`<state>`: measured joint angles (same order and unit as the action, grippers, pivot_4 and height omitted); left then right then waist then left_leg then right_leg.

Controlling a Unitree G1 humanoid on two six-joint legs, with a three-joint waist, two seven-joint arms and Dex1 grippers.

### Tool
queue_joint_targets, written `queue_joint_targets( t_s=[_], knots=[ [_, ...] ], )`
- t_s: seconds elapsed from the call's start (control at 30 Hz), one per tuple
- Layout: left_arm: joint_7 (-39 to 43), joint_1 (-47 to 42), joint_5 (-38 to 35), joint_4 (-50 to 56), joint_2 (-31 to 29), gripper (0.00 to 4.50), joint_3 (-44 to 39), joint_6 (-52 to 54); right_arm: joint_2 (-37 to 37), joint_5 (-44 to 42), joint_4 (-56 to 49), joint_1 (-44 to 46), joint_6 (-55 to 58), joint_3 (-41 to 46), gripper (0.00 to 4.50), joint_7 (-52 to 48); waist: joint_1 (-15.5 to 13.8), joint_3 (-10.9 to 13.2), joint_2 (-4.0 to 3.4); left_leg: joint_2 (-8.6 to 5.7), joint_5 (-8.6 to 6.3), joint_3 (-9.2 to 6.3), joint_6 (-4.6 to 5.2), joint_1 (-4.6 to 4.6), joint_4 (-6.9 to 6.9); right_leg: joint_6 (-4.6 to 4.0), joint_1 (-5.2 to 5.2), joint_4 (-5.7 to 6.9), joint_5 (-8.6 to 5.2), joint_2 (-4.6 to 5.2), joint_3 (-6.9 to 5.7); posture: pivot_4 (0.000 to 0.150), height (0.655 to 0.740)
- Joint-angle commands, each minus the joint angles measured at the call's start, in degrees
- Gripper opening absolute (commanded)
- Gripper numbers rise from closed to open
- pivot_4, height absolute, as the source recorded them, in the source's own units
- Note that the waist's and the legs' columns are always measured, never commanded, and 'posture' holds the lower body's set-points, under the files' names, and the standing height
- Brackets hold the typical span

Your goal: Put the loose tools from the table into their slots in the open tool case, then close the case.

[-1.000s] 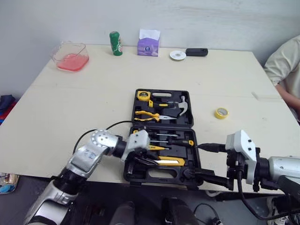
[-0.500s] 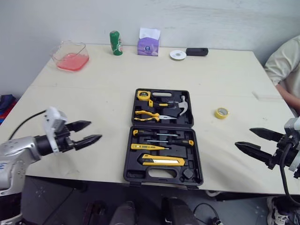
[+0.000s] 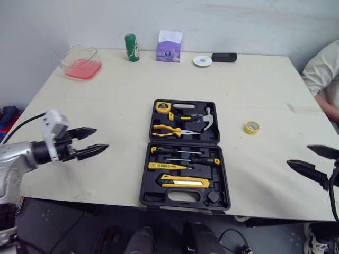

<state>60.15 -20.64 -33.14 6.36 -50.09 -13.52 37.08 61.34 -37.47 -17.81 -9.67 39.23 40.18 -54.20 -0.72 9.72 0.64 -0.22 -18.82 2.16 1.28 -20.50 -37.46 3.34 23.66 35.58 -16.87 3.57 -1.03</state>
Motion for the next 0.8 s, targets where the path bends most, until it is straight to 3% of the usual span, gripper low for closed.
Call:
queue_joint_targets(
  t_s=[0.03, 0.17, 0.27, 0.4, 0.53, 0.8],
  knots=[
    [3.03, -5.84, -3.27, 3.91, 0.7, 4.47, 3.91, 1.89, 5.06, 0.96, 2.15, 6.88, 1.04, -7.29, 4.5, -1.29, 0.65, 0.0, 0.01, 0.0, 0.02, 0.0, -0.05, 0.01, 0.06, 0.0, 0.0, -0.02, 0.0, -0.02, 0.0, 0.15, 0.74],
    [4.41, -14.97, -5.23, 4.34, 4.72, 4.47, 9.07, 3.64, 8.61, 6.81, 8.67, 23.11, 1.5, -24.33, 4.5, -1.72, 1.26, 0.22, -0.03, 0.0, 0.1, 0.05, -0.13, 0.02, 0.09, -0.01, 0.04, 0.03, -0.01, -0.09, -0.01, 0.15, 0.74],
    [3.71, -21.21, -5.34, 2.4, 8.94, 4.47, 11.62, 4.11, 6.77, 13.27, 14.42, 36.99, 2.48, -37.15, 4.5, -2.95, 1.32, 0.41, -0.07, -0.02, 0.14, 0.07, -0.12, -0.02, -0.04, 0.0, 0.07, 0.15, 0.0, -0.12, -0.01, 0.15, 0.74],
    [1.37, -26.8, -3.77, -0.81, 13.95, 4.47, 13.91, 3.91, 3.73, 21.26, 21.74, 47.96, 1.05, -49.58, 4.5, -7.88, 0.99, 0.44, -0.08, -0.01, 0.36, 0.07, -0.48, -0.27, -0.25, 0.01, 0.26, 0.24, 0.0, -0.25, -0.01, 0.15, 0.74],
    [0.62, -28.78, -2.8, -2.31, 16.57, 4.47, 14.98, 2.99, -1.84, 27.92, 32.03, 55.73, -0.92, -56.4, 4.5, -9.07, 0.86, 0.44, -0.08, -0.04, 0.4, 0.17, -0.42, -1.08, -0.76, 0.23, 0.92, 0.53, 0.11, -0.26, 0.09, 0.15, 0.74],
    [0.5, -27.16, -1.01, -0.45, 17.72, 4.47, 16.58, 0.95, -13.05, 38.98, 58.76, 68.03, -10.43, -61.77, 4.5, -6.54, 0.97, 0.44, -0.08, -0.06, 0.43, 0.3, -0.39, -1.09, -0.79, 0.28, 0.95, 0.65, 0.15, -0.24, 0.17, 0.15, 0.74]
  ],
)
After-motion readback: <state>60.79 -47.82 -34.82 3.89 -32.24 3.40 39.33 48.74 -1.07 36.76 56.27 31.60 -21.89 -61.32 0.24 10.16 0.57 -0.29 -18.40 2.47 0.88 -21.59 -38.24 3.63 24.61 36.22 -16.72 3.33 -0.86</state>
